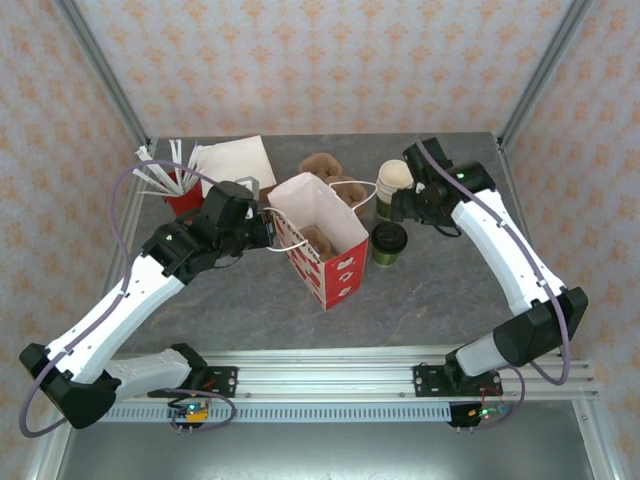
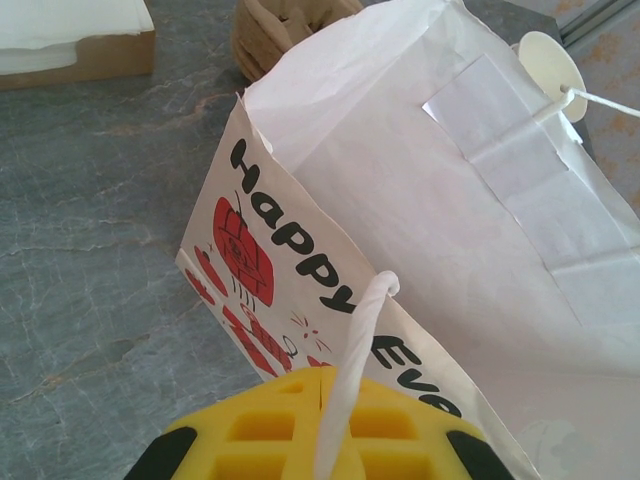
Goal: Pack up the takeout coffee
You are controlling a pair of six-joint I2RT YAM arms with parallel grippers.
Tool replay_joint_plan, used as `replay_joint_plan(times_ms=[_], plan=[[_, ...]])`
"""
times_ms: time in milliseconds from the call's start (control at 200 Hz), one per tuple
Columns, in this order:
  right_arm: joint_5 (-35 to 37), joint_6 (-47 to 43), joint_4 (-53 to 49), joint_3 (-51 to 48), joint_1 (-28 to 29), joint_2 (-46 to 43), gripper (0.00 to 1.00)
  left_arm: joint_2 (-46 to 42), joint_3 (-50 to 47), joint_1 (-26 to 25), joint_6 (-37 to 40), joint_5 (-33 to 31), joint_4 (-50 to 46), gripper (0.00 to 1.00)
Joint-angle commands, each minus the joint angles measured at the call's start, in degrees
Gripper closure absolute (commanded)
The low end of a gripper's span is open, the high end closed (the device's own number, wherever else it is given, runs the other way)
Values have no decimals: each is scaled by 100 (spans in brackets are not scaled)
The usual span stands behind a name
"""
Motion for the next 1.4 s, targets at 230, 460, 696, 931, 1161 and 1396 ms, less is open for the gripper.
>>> replay_joint_plan(times_ms=[230,460,696,931,1161,1396], plan=[[-739,-101,723,-591,84,256,11,28,85,43,37,-107,-97,94],[-788,-172,806,-579,125,687,10,37,111,46,46,-123,-89,94],[-840,-238,828,-558,157,1012,10,64,136,48,55,-104,-75,94],[-700,-319,750,-519,170,1245,12,64,120,47,48,-99,-62,94],[-684,-367,742,-486,165,1328,16,27,92,45,54,-126,-62,94],[-729,-385,681,-438,172,1431,20,27,75,49,63,-141,-62,94]])
